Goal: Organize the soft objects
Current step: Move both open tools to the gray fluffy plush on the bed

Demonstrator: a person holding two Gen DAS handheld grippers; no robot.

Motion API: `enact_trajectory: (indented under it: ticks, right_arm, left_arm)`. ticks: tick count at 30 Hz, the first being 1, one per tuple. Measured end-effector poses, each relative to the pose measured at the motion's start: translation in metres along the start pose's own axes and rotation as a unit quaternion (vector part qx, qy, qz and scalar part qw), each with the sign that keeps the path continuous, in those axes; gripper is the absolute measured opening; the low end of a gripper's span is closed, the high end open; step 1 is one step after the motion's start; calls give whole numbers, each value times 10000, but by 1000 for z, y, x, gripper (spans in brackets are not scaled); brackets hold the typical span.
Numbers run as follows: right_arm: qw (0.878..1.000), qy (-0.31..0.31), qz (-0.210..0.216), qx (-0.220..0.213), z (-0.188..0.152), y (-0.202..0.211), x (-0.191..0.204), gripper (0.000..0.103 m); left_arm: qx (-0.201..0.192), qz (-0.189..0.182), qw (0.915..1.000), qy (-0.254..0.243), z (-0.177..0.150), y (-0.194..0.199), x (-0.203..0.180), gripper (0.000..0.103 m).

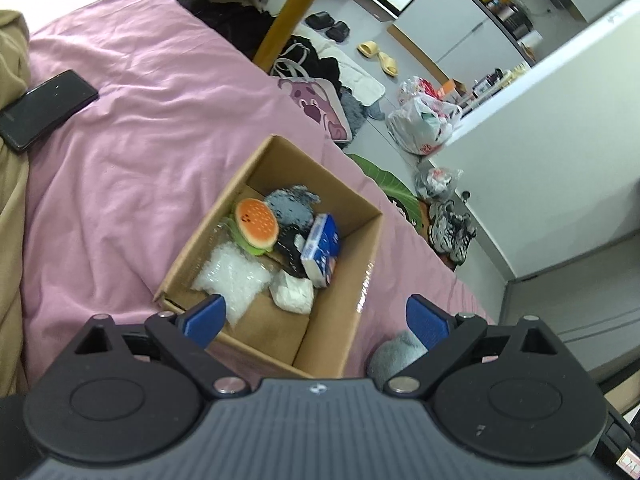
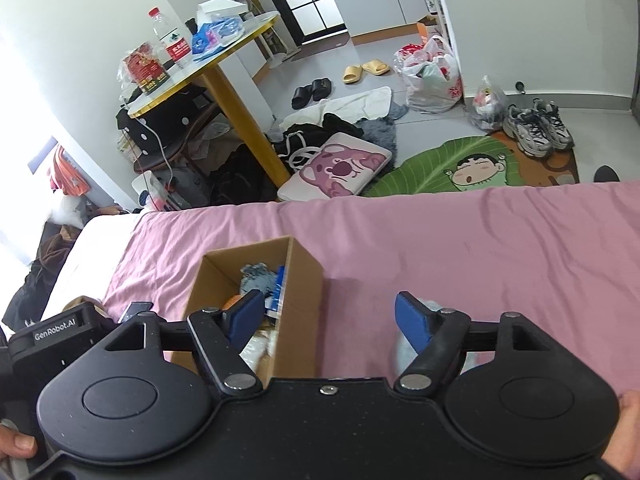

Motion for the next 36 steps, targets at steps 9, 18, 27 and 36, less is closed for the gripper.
enact_trajectory:
  ticks: [9,18,27,36]
  right_arm:
    - [9996,-259,135,9,-1,15,-39,72]
    - [9970,-637,438,25,-9,8,-79,66]
    - [9926,-1017,630,231,-14,-3,-110,51]
    - [9858,-1447,702,484,-20,-20,-134,40]
  left_arm:
    - [23,10,9989,-475,-18,1,-43,96]
    - [-15,23,9960,-897,-37,-8,-79,96]
    - [159,-73,9933,-1144,-60,-38,-110,89]
    - [472,-69,9932,-1063,-76,-80,-127,56]
Point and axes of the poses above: each gripper's, at about its wrist camera, not at the fingertips, and y roughly against the way its jaws point, x to its left, z to its top, the point moved 7 cm from there along -y, roughly the way its jaws point, and after that the axes turned 11 degrees about -y, right-handed, at the moved point
